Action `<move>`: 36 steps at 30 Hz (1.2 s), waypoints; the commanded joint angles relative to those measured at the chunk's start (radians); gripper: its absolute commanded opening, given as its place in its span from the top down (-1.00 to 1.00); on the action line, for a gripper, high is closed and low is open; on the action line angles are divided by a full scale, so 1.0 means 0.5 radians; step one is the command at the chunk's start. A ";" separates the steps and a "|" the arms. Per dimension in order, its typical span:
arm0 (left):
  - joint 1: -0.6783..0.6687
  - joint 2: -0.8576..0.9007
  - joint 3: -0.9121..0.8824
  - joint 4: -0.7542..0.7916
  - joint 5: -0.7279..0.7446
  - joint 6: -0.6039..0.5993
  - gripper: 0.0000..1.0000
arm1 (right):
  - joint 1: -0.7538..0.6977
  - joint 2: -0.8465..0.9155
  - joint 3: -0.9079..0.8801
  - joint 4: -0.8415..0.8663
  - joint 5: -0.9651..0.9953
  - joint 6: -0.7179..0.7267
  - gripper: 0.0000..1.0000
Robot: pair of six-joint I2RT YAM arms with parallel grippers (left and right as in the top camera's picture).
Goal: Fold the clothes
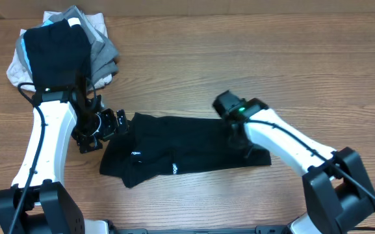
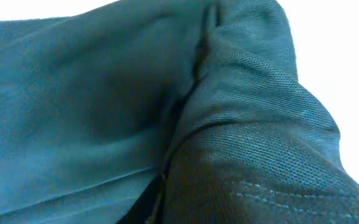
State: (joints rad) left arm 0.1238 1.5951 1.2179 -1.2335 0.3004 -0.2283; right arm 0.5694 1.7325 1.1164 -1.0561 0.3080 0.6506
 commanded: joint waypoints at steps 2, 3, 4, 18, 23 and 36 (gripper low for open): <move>-0.015 -0.022 -0.011 -0.001 0.015 0.047 -1.00 | 0.100 -0.038 0.000 0.063 -0.069 0.018 0.43; -0.015 -0.022 -0.011 -0.001 0.014 0.047 -1.00 | 0.108 -0.038 0.001 0.075 -0.085 0.022 0.15; -0.015 -0.022 -0.011 0.000 0.014 0.047 -1.00 | 0.113 -0.038 0.001 0.075 -0.095 0.051 -0.20; -0.015 -0.022 -0.011 0.008 0.014 0.047 -1.00 | -0.121 -0.217 0.563 -0.465 -0.141 0.201 -0.27; -0.015 -0.022 -0.011 0.007 0.014 0.047 -1.00 | -0.265 -0.360 0.748 -0.665 -0.256 0.100 -0.61; -0.015 -0.022 -0.011 -0.002 0.014 0.047 -1.00 | -1.039 -0.382 0.202 -0.409 -1.028 -0.470 -0.70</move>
State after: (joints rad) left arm 0.1238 1.5951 1.2167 -1.2335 0.3000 -0.2279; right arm 0.0963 1.5387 1.3090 -1.3045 -0.0216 0.5381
